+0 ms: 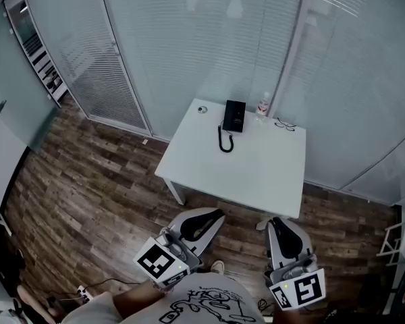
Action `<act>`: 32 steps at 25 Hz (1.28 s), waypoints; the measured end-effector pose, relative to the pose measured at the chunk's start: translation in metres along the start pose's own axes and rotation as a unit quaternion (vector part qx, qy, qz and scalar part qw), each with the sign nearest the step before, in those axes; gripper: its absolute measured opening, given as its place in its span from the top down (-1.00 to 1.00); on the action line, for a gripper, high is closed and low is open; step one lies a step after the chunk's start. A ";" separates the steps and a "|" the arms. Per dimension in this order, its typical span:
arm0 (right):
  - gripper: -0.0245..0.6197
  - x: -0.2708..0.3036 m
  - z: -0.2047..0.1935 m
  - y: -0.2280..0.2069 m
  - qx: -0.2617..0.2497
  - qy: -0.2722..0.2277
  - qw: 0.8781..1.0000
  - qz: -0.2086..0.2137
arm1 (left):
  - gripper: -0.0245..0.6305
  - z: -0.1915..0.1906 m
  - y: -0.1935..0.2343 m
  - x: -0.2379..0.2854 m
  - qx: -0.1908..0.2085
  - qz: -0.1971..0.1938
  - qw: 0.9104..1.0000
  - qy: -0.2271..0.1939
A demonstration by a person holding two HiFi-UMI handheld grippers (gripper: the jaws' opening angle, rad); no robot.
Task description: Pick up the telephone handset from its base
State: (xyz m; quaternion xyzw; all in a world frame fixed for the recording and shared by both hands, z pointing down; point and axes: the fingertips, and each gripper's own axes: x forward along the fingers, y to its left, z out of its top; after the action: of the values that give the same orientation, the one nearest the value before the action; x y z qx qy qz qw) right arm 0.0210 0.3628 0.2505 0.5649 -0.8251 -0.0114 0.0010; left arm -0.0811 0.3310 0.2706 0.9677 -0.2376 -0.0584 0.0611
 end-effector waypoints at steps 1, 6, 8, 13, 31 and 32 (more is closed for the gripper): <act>0.82 -0.002 0.000 -0.005 -0.001 0.001 1.000 0.000 | 0.86 0.000 -0.004 0.005 0.000 0.001 1.000 0.000; 0.82 -0.014 -0.002 -0.023 0.004 -0.003 1.000 0.012 | 0.86 -0.007 -0.022 0.024 0.000 0.003 1.000 -0.002; 0.82 -0.016 -0.004 -0.031 0.008 -0.005 1.000 0.015 | 0.86 -0.011 -0.025 0.029 -0.003 0.008 1.000 0.000; 0.82 -0.016 -0.011 -0.044 0.026 -0.002 0.999 0.022 | 0.86 -0.017 -0.028 0.036 -0.012 0.014 1.000 0.009; 0.83 0.113 -0.015 -0.056 0.038 -0.011 0.999 0.030 | 0.86 -0.006 0.100 0.065 -0.022 0.025 0.999 -0.004; 0.84 0.126 -0.014 -0.056 0.037 -0.010 0.999 0.031 | 0.86 -0.004 0.113 0.066 -0.021 0.026 0.999 -0.005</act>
State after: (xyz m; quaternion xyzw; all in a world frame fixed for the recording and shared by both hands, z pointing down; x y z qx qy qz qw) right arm 0.0278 0.2244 0.2619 0.5385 -0.8421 0.0134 -0.0279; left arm -0.0737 0.2013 0.2850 0.9594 -0.2618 -0.0665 0.0816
